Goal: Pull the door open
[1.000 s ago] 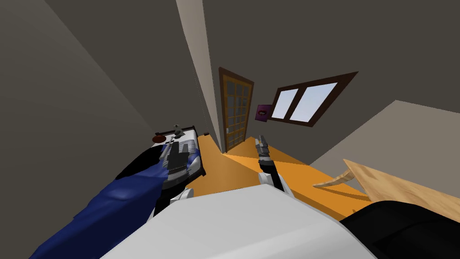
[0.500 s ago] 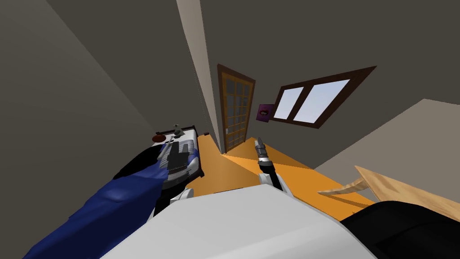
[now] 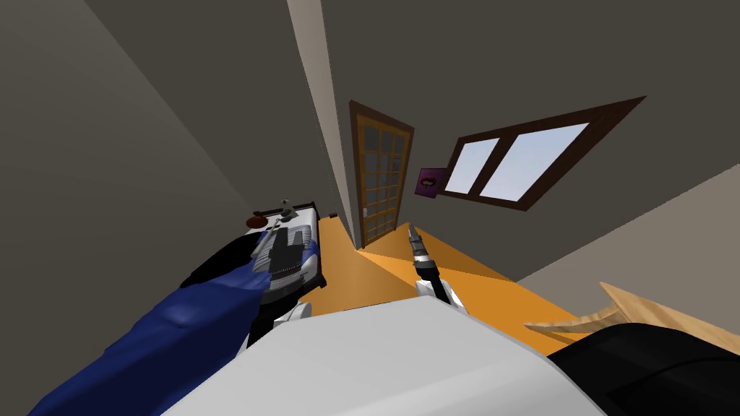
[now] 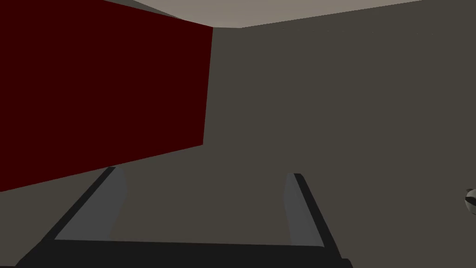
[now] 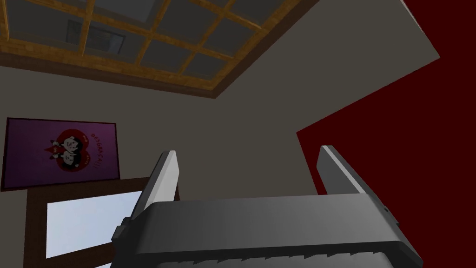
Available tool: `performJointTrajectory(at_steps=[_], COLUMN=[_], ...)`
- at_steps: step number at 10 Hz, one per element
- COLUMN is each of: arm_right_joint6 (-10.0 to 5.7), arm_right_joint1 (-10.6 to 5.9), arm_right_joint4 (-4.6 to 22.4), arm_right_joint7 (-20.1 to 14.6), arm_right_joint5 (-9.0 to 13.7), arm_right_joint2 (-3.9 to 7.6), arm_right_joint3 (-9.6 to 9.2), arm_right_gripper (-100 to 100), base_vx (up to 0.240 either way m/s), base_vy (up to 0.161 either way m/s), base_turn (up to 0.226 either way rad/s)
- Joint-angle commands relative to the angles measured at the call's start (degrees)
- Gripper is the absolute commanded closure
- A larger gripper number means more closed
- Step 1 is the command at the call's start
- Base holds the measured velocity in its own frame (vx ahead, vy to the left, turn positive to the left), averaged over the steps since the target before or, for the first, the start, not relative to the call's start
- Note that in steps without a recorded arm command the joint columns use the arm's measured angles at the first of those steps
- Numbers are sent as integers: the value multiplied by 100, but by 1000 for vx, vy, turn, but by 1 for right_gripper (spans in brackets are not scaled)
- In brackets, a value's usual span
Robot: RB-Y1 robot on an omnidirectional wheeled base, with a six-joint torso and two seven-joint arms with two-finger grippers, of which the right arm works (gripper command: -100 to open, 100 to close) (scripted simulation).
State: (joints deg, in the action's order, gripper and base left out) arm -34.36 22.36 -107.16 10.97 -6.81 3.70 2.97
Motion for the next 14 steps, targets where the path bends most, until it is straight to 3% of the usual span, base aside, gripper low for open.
performJointTrajectory(at_steps=[1,14], arm_right_joint6=[-60,-519], arm_right_joint1=[-41,-345], arm_right_joint4=[187,1528], arm_right_joint7=[200,1478], arm_right_joint5=[-75,-602], arm_right_joint2=[47,205], arm_right_joint3=[24,123], arm_right_gripper=[-100,-100], base_vx=[151,93], base_vy=[-102,-47], base_turn=[73,49])
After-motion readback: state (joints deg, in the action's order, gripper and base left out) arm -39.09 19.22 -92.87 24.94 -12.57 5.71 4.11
